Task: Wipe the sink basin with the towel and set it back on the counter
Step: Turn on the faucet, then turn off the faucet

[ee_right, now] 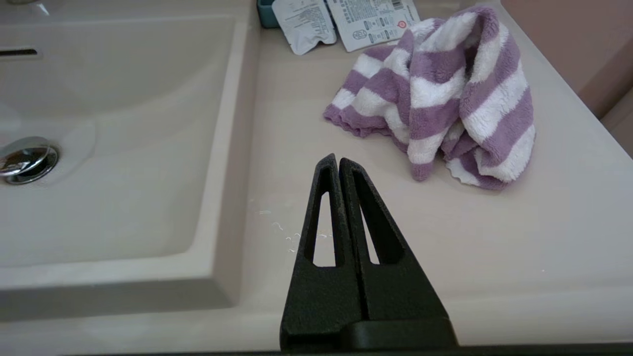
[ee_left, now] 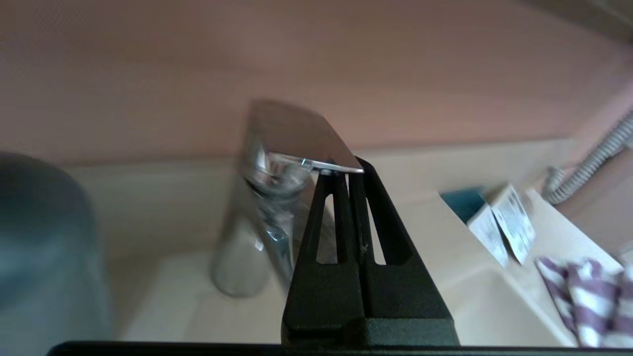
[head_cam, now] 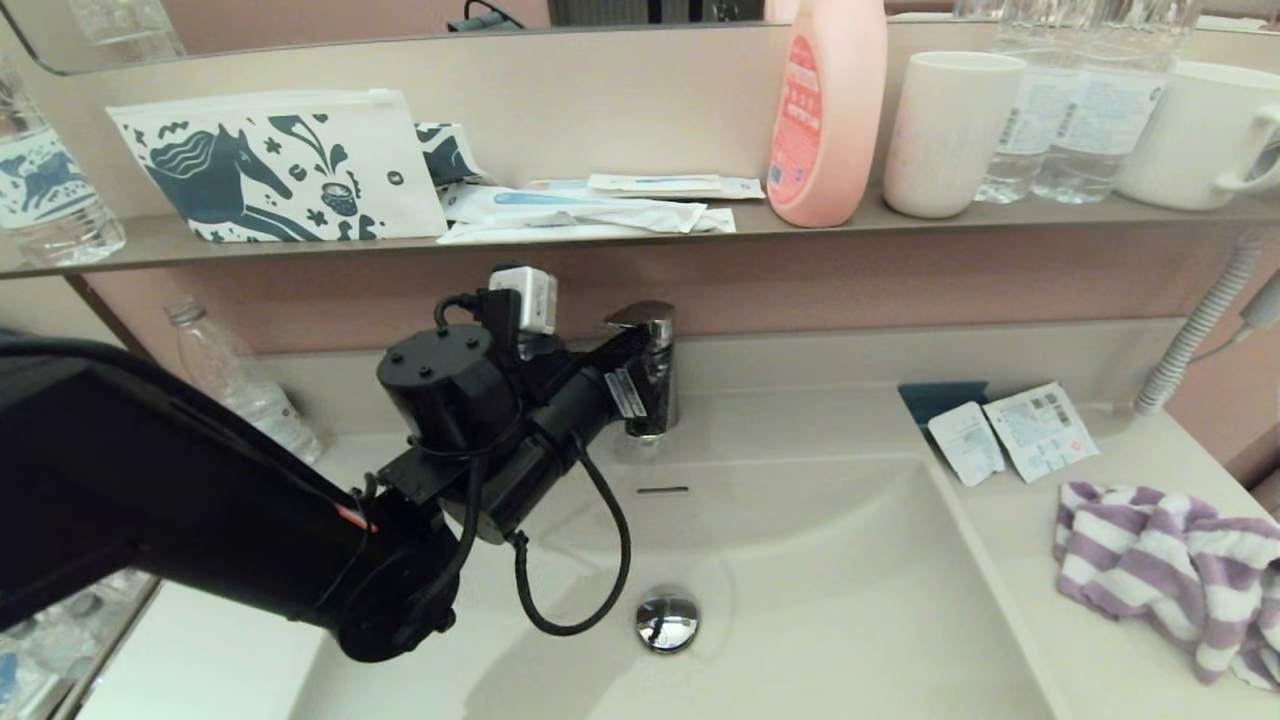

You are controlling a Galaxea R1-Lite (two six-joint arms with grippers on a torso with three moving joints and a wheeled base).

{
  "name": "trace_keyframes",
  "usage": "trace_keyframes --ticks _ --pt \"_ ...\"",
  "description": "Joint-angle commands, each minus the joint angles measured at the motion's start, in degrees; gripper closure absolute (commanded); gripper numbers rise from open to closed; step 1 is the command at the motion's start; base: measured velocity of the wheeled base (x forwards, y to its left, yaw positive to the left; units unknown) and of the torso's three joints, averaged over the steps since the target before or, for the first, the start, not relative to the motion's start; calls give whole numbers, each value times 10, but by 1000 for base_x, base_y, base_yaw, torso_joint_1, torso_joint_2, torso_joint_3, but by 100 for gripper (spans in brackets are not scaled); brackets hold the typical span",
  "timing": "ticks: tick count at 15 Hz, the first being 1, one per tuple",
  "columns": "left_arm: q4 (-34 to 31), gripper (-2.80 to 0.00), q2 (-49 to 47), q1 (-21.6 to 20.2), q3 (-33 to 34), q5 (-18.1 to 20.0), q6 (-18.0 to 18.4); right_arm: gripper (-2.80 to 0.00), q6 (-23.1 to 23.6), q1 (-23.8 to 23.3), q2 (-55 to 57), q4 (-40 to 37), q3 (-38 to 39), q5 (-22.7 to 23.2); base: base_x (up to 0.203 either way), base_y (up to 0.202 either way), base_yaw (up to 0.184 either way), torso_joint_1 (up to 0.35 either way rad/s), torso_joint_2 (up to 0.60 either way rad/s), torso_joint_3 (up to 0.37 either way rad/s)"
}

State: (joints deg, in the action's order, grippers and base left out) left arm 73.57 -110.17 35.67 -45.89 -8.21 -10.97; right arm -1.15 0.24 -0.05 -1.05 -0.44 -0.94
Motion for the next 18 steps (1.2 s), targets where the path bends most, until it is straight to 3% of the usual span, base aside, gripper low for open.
trace_keyframes --ticks 1,5,12,18 --pt "2 0 12 -3 -2 -1 -1 0 0 1 0 0 0 0 0 0 0 0 0 0" --pt "2 0 23 -7 8 -1 -1 0 0 0 0 0 0 1 0 0 0 0 0 0" --pt "0 0 75 25 70 -8 -1 0 0 0 0 0 0 0 0 0 0 0 0 0" --pt "-37 0 99 22 43 -16 2 0 0 0 0 0 0 0 0 0 0 0 0 0"
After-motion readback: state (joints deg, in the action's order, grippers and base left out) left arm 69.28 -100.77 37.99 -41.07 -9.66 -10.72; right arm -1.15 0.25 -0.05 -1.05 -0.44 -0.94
